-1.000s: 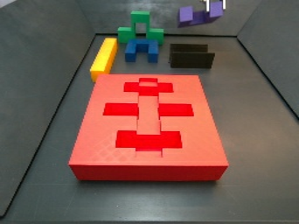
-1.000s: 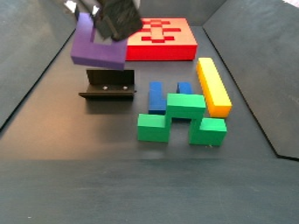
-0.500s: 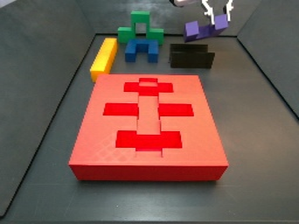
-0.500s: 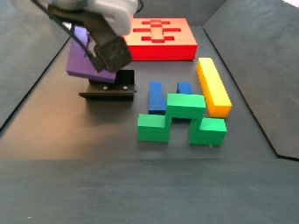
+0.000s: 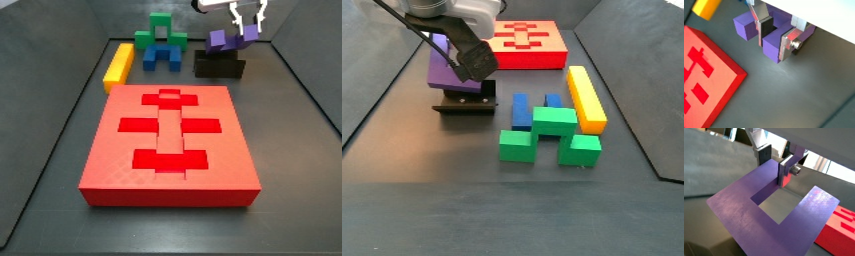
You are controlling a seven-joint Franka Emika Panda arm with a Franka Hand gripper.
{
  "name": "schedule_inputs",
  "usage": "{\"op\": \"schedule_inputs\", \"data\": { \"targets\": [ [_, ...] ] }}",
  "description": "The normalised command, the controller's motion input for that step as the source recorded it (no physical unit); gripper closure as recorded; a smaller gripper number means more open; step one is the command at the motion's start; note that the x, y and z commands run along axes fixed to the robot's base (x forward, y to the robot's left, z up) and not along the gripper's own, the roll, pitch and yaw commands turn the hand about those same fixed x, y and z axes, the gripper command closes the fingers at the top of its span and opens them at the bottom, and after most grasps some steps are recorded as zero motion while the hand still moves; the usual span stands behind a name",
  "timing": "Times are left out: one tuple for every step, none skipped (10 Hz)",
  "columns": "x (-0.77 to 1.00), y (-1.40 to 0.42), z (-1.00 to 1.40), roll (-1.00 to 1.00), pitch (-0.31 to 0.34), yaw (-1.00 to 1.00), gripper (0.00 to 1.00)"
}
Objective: Pick up the purple object. Move up. Place the purple object on the fixture. Regrasp the purple object. Move to above the board. Insert the purple object.
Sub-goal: Place the purple object on the fixture.
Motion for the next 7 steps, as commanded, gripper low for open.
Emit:
{"op": "schedule_inputs", "data": {
  "targets": [
    [0.48,0.24,-0.33,-0.23,0.831,-0.04,1.0],
    [0.5,0.19,-0.42,-0.17,0.76,-0.19,1.0],
    [0.47,0.2,-0.47,-0.13,0.637,-0.31,1.0],
    [0.28,0.06,-0.45,-0.1,0.423,-0.29,1.0],
    [0.17,0.0,-0.24,-0.17,0.149,-0.2,1.0],
    [0.0,0.0,0.0,0.0,0.0,-0.03,1.0],
    [0.0,-0.03,0.0,0.01,0.0,0.0,1.0]
  ]
}}
